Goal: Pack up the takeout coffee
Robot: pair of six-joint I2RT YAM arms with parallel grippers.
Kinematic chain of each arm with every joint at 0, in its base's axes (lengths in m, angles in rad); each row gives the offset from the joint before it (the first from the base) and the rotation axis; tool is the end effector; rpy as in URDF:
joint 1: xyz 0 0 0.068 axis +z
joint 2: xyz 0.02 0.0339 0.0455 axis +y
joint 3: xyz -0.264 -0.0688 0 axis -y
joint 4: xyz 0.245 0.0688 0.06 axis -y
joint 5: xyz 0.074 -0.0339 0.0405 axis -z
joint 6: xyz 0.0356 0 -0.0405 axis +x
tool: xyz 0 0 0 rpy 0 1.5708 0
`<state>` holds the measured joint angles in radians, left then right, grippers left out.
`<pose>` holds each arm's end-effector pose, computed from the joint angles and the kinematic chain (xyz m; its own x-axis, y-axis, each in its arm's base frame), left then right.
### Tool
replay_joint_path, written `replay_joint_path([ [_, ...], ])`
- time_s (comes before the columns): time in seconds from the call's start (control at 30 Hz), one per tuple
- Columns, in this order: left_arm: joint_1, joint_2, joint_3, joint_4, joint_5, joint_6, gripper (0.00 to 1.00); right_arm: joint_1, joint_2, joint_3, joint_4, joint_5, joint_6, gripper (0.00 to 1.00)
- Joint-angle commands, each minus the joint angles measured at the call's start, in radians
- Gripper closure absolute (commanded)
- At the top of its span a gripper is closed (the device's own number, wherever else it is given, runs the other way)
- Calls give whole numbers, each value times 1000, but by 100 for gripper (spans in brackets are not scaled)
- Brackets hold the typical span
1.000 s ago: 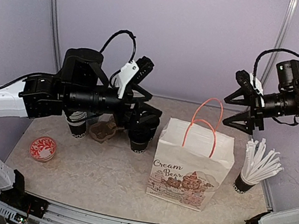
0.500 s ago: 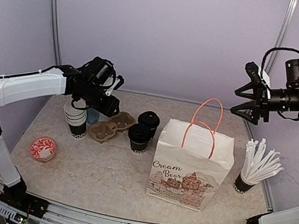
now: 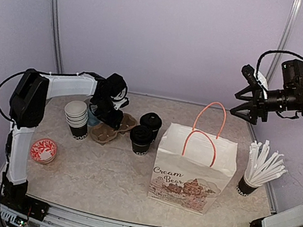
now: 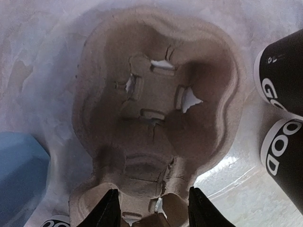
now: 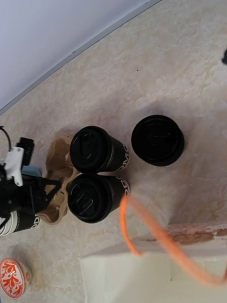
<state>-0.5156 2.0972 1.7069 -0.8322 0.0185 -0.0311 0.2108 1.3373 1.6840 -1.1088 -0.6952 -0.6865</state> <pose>0.3820 -0.2172 0.2010 -0.8329 0.4363 -0.3406 0.4728 0.8807 -0.0280 0.2321 0.0730 0.4400 -0.1332 -0.5263 -0.8398 -0.9027 0.4143 -0.1164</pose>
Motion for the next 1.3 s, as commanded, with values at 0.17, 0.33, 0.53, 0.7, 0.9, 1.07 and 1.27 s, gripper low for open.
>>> replay_joint_path([
  [0.17,3,48,51,-29,-66,56,53,-13,27,-15,16,-37,-1,23],
  [0.33,2,58,63,-16,-63,73,56,-14,26,-34,23,-50,0,23],
  [0.53,2,77,86,-11,-26,93,62,-14,27,-56,26,-53,0,23],
  [0.7,-3,90,94,-16,-25,99,64,-14,23,-67,28,-49,-2,23],
  [0.9,-5,92,89,-23,-49,97,59,-13,22,-78,33,-53,-2,23],
  [1.07,-3,95,82,-26,-39,103,60,-13,25,-84,33,-53,-4,23],
  [1.27,-3,102,79,-33,-25,108,66,-13,23,-87,30,-55,-3,23],
])
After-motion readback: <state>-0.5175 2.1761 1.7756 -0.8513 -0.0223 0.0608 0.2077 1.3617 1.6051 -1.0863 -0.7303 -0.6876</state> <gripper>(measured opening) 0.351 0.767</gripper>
